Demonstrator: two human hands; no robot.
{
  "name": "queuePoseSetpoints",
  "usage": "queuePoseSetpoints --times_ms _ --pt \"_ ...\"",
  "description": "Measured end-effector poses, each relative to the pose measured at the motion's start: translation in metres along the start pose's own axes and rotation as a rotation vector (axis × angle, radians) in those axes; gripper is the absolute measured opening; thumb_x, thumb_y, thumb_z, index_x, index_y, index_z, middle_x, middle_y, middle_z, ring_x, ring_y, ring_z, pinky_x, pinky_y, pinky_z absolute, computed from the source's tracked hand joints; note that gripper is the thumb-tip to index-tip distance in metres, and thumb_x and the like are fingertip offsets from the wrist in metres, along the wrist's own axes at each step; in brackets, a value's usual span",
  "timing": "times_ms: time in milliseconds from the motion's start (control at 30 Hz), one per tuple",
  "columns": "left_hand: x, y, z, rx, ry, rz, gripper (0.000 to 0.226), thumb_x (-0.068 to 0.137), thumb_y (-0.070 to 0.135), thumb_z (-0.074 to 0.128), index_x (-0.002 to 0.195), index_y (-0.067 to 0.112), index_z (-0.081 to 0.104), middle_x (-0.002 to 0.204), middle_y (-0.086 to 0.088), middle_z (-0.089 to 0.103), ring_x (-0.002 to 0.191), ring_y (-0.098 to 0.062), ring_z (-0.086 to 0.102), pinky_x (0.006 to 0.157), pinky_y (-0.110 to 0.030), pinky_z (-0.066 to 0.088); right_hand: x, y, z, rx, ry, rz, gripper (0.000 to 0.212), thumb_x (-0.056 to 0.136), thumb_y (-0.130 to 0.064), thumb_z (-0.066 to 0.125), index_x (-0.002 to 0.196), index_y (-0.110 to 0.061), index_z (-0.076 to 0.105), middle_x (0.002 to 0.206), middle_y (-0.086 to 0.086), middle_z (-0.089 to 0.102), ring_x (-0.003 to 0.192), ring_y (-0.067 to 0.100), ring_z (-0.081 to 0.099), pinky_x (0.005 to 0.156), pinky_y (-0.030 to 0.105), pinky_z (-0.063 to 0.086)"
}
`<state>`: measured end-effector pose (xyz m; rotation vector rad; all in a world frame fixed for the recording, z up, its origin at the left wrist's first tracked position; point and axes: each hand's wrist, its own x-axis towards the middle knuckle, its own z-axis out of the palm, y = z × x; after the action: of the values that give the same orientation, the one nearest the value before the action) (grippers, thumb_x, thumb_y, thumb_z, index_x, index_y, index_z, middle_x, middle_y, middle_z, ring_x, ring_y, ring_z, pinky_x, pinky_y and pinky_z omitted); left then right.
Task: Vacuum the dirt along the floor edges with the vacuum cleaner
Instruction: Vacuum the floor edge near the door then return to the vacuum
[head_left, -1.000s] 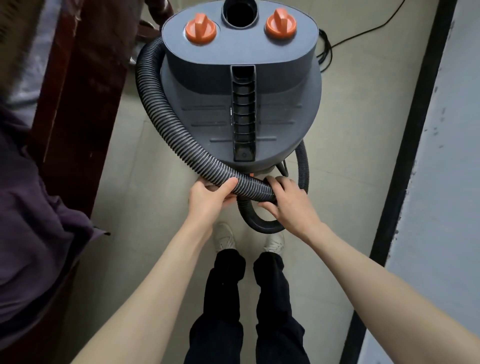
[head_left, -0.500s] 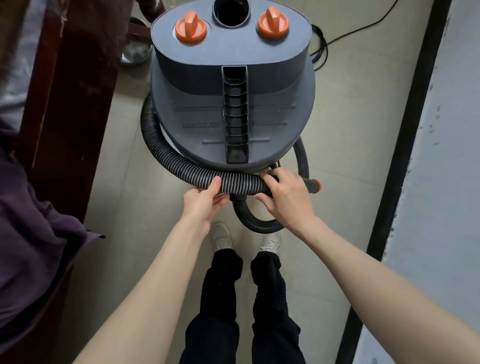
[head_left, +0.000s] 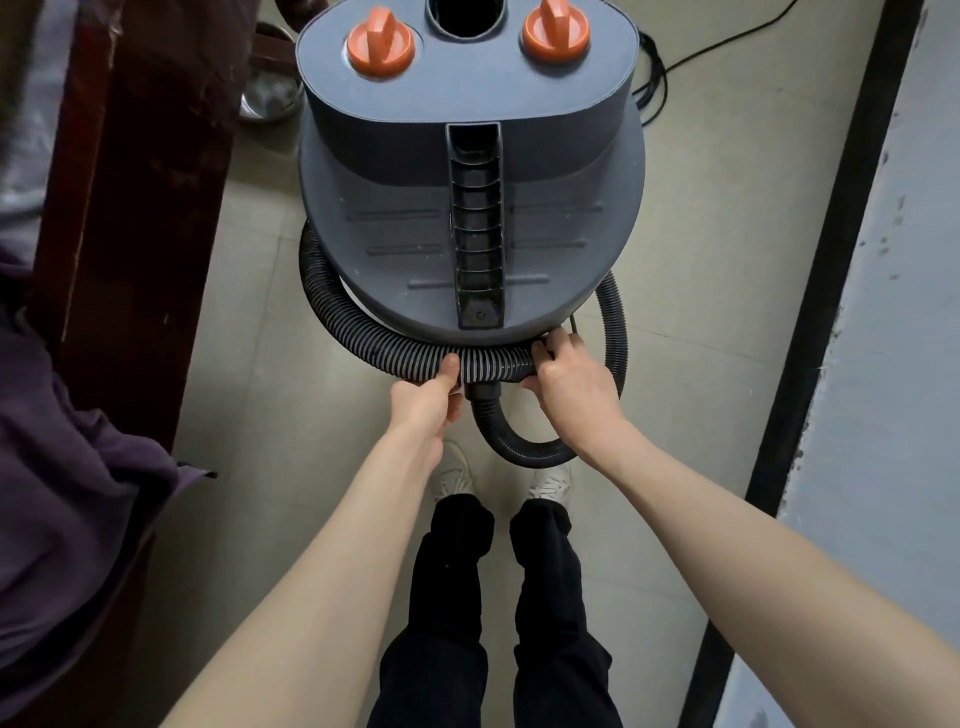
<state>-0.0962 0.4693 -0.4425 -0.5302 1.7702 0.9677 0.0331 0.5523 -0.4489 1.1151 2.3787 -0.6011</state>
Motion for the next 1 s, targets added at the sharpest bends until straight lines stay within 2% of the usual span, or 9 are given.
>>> queuePoseSetpoints --times_ms 100,200,333,433,600,667,767,900,1000 --pt "0.008 -0.001 -0.002 0.047 0.008 -0.024 0.037 0.091 0.023 0.063 0.115 -0.002 0.05 0.079 -0.007 0.057 0.062 -0.014 0.051 0.053 -0.024 0.039 0.001 -0.003 0.0 -0.078 -0.015 0.0 0.04 0.098 -0.028 0.05 0.13 -0.003 0.053 0.131 0.013 0.047 0.121 0.031 0.042 0.087 0.039 0.037" --pt "0.012 0.0 -0.001 0.088 0.003 -0.03 0.031 0.092 0.027 0.062 0.106 0.001 0.051 0.08 -0.006 0.059 0.063 -0.014 0.05 0.053 -0.024 0.039 0.002 -0.004 0.0 -0.117 -0.023 0.003 0.039 0.099 -0.029 0.048 0.128 -0.004 0.056 0.129 0.012 0.048 0.121 0.031 0.042 0.087 0.04 0.039" --pt "0.012 0.004 -0.003 0.187 -0.033 -0.006 0.026 0.093 0.034 0.059 0.085 0.01 0.051 0.079 -0.004 0.06 0.063 -0.014 0.05 0.054 -0.024 0.037 0.005 -0.004 -0.003 -0.071 -0.05 0.047 0.043 0.1 -0.032 0.049 0.134 -0.006 0.048 0.133 0.011 0.047 0.122 0.029 0.044 0.085 0.039 0.042" --pt "0.01 0.007 -0.008 0.341 -0.076 0.028 0.033 0.094 0.044 0.052 0.081 0.014 0.049 0.078 -0.003 0.058 0.066 -0.016 0.051 0.057 -0.025 0.039 0.0 -0.009 -0.002 0.022 -0.056 0.076 0.045 0.1 -0.028 0.049 0.139 -0.006 0.042 0.135 0.012 0.047 0.122 0.031 0.045 0.09 0.041 0.044" --pt "0.003 0.005 -0.019 0.639 -0.049 0.146 0.037 0.098 0.046 0.04 0.089 0.012 0.05 0.088 -0.008 0.059 0.08 -0.025 0.055 0.065 -0.029 0.044 -0.019 -0.015 -0.005 0.32 -0.083 0.152 0.053 0.101 -0.025 0.042 0.149 -0.008 0.032 0.139 0.017 0.043 0.126 0.038 0.044 0.094 0.044 0.042" --pt "-0.005 0.003 -0.026 0.759 -0.055 0.194 0.034 0.1 0.039 0.039 0.093 0.01 0.053 0.097 -0.012 0.06 0.088 -0.026 0.055 0.077 -0.033 0.047 -0.03 -0.009 -0.007 0.37 -0.119 0.161 0.051 0.102 -0.028 0.041 0.148 -0.009 0.034 0.141 0.017 0.043 0.129 0.037 0.043 0.097 0.043 0.041" --pt "-0.024 0.008 -0.037 0.939 -0.105 0.301 0.037 0.099 0.034 0.041 0.111 0.002 0.057 0.118 -0.017 0.061 0.106 -0.03 0.057 0.094 -0.037 0.044 -0.047 0.001 -0.017 0.431 -0.139 0.208 0.05 0.103 -0.032 0.042 0.147 -0.009 0.037 0.142 0.017 0.044 0.13 0.036 0.044 0.1 0.041 0.039" --pt "-0.073 0.027 -0.039 1.14 -0.131 0.56 0.041 0.098 0.035 0.045 0.131 0.01 0.05 0.127 -0.008 0.058 0.116 -0.024 0.053 0.088 -0.026 0.037 -0.08 0.011 -0.047 0.477 -0.078 0.223 0.051 0.102 -0.034 0.044 0.147 -0.01 0.039 0.145 0.015 0.045 0.135 0.033 0.041 0.104 0.037 0.035" --pt "-0.12 0.05 -0.035 1.223 -0.194 0.793 0.05 0.098 0.036 0.046 0.141 0.013 0.04 0.14 -0.009 0.048 0.129 -0.023 0.044 0.103 -0.032 0.034 -0.116 0.02 -0.089 0.485 0.008 0.2 0.055 0.102 -0.036 0.046 0.15 -0.013 0.034 0.148 0.012 0.043 0.138 0.029 0.037 0.111 0.039 0.031"
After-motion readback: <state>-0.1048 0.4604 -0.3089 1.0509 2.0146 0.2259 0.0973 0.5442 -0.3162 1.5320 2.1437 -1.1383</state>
